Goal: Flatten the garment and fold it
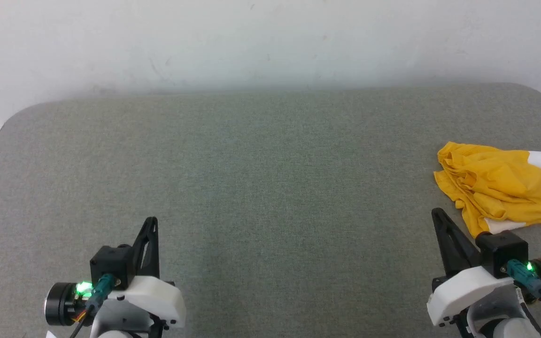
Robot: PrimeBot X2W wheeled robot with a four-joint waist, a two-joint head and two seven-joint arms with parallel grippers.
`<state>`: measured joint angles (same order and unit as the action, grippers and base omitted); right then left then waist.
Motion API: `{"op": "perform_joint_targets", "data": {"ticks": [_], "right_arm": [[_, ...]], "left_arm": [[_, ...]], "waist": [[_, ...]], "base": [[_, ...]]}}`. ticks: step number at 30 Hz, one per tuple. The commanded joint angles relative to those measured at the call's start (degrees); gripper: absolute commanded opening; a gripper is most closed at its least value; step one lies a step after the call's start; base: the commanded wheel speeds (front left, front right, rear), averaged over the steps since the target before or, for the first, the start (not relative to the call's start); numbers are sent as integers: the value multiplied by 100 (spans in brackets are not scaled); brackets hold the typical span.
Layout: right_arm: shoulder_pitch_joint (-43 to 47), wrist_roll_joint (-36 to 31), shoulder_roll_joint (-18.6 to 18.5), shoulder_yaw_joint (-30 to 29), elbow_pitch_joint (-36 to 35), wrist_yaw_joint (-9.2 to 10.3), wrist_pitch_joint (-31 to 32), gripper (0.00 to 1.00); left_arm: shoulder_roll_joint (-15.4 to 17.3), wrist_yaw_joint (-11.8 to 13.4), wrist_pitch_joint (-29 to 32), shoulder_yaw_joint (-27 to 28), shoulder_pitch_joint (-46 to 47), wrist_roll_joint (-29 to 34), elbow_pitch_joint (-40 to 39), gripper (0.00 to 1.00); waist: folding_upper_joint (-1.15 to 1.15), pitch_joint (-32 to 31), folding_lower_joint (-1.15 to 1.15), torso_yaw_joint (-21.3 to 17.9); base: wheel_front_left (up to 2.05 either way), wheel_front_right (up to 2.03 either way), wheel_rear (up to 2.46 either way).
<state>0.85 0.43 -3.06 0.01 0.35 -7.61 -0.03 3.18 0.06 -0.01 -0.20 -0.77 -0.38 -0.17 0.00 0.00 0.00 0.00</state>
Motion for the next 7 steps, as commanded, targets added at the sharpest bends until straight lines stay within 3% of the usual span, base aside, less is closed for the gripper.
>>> {"op": "perform_joint_targets", "data": {"ticks": [1, 7], "right_arm": [[-85, -43, 18, -1, -35, 12, 3, 0], [-85, -43, 18, -1, -35, 12, 3, 0]], "left_arm": [[-30, -6, 1, 20, 77, 38, 17, 0], [-30, -6, 1, 20, 77, 38, 17, 0]], "waist": [[0, 0, 0, 0], [0, 0, 0, 0]], "base": [[0, 0, 0], [0, 0, 0]]}}
